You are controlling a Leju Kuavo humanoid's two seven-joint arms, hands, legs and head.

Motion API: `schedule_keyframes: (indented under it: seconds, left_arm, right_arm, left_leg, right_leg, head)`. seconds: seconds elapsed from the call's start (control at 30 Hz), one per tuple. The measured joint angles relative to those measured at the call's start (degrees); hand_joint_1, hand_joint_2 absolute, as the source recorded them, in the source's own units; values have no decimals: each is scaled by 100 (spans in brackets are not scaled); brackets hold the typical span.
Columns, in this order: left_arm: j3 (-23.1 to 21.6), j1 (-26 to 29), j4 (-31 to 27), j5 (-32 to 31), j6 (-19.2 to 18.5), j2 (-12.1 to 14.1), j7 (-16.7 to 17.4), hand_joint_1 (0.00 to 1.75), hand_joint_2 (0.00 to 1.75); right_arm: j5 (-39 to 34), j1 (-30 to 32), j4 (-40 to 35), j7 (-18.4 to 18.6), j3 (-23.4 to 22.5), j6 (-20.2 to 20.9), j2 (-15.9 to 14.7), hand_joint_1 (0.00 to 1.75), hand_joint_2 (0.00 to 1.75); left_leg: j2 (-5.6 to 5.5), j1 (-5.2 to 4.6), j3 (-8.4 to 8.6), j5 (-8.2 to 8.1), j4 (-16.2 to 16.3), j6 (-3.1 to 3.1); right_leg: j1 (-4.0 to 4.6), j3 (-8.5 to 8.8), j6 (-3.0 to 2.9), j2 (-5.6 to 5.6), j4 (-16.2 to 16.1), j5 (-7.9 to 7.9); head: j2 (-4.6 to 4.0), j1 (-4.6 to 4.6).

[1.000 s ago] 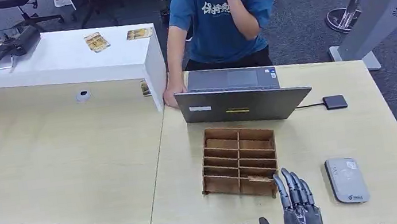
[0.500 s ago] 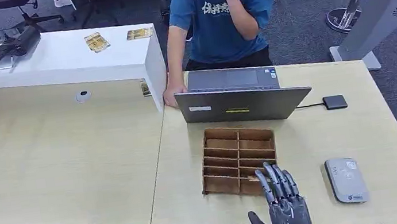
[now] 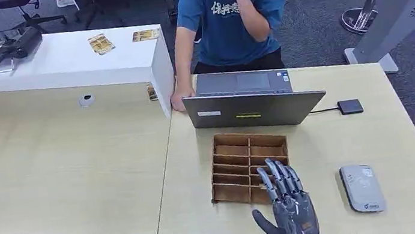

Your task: Pass the card to the sensor for recognition and then transmit it.

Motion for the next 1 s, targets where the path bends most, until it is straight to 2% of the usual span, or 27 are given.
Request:
schedule_keyframes:
  seconds: [0.33,0.57,1.0]
  left_arm:
    - [-13,-32,0,-4,-11,13,15,0,0]
    - [-35,-48,0,-9,-11,22,33,0,0]
    - [-61,-51,0,-7,2,29,42,0,0]
  right_arm:
    - [-39,-130,269,13,-28,96,50,0,175]
    - [109,-183,470,151,-85,116,94,0,175]
    - [846,-202,702,599,-321,94,157,0,175]
  left_leg:
    - [0,0,0,0,0,0]
    - [0,0,0,0,0,0]
    - [0,0,0,0,0,0]
  right_leg:
    - [0,0,0,0,0,0]
    - [0,0,0,0,0,0]
    - [0,0,0,0,0,0]
  head:
    - [0,0]
    - [0,2]
    - [0,2]
